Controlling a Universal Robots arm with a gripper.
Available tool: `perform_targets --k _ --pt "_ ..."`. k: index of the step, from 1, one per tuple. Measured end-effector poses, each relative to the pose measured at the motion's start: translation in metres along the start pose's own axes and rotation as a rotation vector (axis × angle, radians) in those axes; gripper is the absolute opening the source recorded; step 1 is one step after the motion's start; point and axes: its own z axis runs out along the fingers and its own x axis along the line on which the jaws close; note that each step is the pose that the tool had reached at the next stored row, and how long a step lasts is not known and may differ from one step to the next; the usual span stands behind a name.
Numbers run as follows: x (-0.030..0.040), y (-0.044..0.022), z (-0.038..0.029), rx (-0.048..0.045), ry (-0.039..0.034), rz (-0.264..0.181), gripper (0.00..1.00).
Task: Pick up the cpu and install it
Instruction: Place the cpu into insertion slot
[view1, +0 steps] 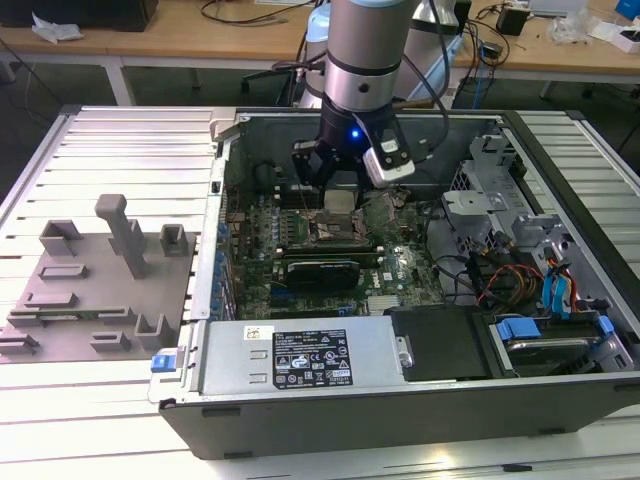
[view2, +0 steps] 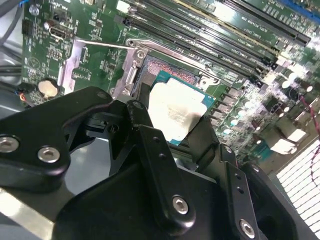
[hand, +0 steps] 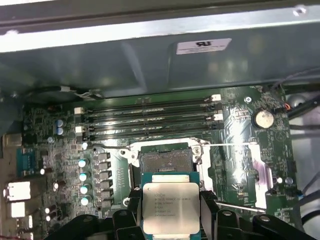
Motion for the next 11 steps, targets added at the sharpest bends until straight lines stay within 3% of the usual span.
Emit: perform_targets --k 11 --pt "0.0000 0.0000 0.0000 -0.0024 -0.0094 0.135 0.55"
